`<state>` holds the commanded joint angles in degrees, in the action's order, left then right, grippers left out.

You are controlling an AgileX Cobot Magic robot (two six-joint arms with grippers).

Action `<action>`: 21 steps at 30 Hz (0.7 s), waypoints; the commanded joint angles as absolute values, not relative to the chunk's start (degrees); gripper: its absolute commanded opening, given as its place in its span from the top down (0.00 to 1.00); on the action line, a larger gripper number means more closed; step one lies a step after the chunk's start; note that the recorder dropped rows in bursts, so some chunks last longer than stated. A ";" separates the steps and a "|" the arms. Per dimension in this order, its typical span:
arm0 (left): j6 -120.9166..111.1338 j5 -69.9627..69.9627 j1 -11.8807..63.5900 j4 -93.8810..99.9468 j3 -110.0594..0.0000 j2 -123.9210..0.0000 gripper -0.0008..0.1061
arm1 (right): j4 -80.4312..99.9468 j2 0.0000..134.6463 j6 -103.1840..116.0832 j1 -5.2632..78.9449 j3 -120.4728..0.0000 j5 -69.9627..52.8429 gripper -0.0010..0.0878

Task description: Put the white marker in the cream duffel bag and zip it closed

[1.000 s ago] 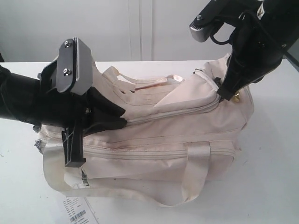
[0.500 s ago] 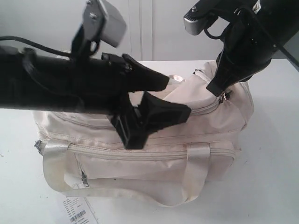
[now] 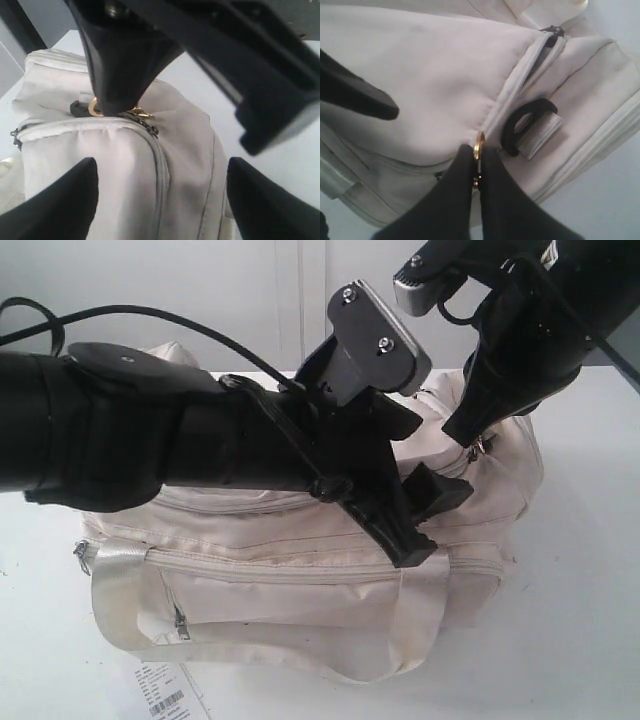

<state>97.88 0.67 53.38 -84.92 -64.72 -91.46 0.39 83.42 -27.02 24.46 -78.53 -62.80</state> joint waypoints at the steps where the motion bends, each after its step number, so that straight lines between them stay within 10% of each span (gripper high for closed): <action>1: 97.88 0.67 53.38 -84.92 -64.82 -92.04 0.30 | 0.39 83.42 -27.02 24.46 -78.53 -62.80 0.99; 7: 97.62 -4.03 53.38 -84.65 -64.72 -94.13 0.40 | 0.39 83.42 -27.02 24.46 -78.53 -62.80 0.99; 14: 97.62 -4.07 53.38 -84.65 -64.72 -94.24 0.98 | 0.00 83.42 -27.02 24.46 -78.53 -62.68 0.99; 21: 97.47 -4.49 53.38 -85.26 -64.72 -94.24 0.99 | 0.00 83.42 -27.02 24.46 -78.53 -60.64 0.99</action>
